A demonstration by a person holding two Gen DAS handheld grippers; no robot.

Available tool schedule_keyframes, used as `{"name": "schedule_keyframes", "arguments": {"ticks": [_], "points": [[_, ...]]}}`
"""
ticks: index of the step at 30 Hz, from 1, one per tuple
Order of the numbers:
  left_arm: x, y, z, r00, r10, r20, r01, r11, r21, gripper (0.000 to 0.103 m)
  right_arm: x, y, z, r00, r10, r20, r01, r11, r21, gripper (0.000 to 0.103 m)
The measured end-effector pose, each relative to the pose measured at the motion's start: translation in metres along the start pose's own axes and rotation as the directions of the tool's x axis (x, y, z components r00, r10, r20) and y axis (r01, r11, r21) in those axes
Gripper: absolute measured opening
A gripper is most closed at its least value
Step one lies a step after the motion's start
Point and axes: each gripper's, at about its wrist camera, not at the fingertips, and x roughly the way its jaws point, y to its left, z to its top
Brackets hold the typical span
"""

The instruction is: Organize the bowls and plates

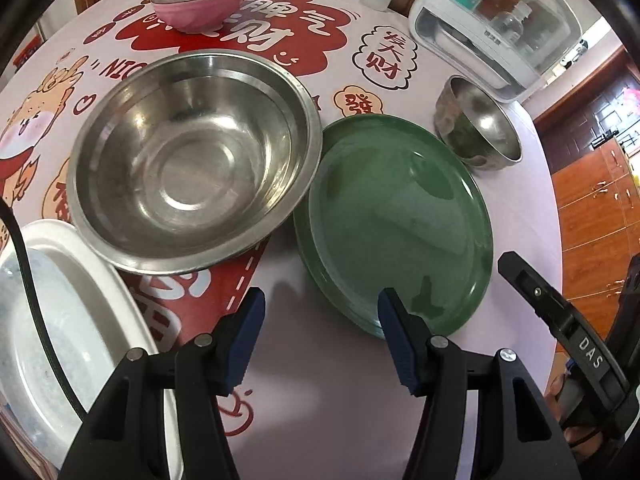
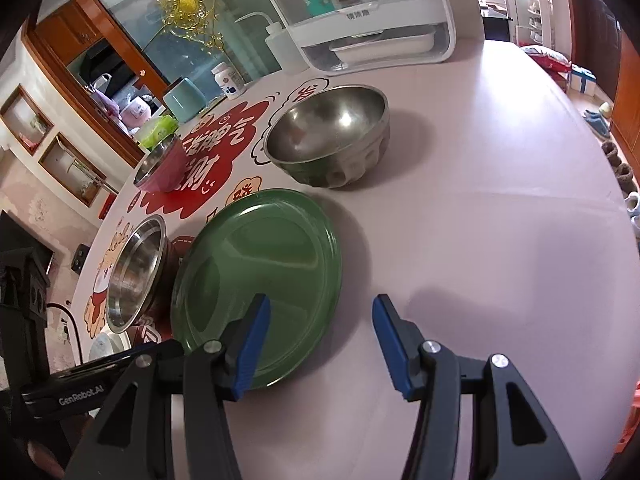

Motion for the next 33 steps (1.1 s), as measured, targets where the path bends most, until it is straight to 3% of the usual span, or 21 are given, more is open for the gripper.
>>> {"name": "schedule_keyframes", "arguments": {"ticks": [3,17,23,33], "points": [[0.005,-0.002,0.003,1.0,0.003,0.022,-0.003,1.0,0.005,0.057,0.006,-0.004,-0.002,1.0,0.001,-0.012,-0.001,1.0,0.015,0.053],[0.023,-0.001,0.018,0.996,0.016,0.089,-0.017,1.0,0.018,0.057,0.02,-0.01,-0.001,1.0,0.011,-0.023,-0.01,0.999,0.031,0.019],[0.022,-0.004,0.018,0.992,0.021,0.123,-0.027,0.999,0.043,0.053,0.027,-0.007,-0.001,0.999,0.011,-0.033,-0.011,1.0,0.026,0.015],[0.022,-0.001,0.019,0.991,0.027,0.135,-0.033,0.999,0.043,0.025,0.028,-0.003,-0.003,0.999,0.016,-0.035,-0.016,1.0,0.01,0.01]]}}
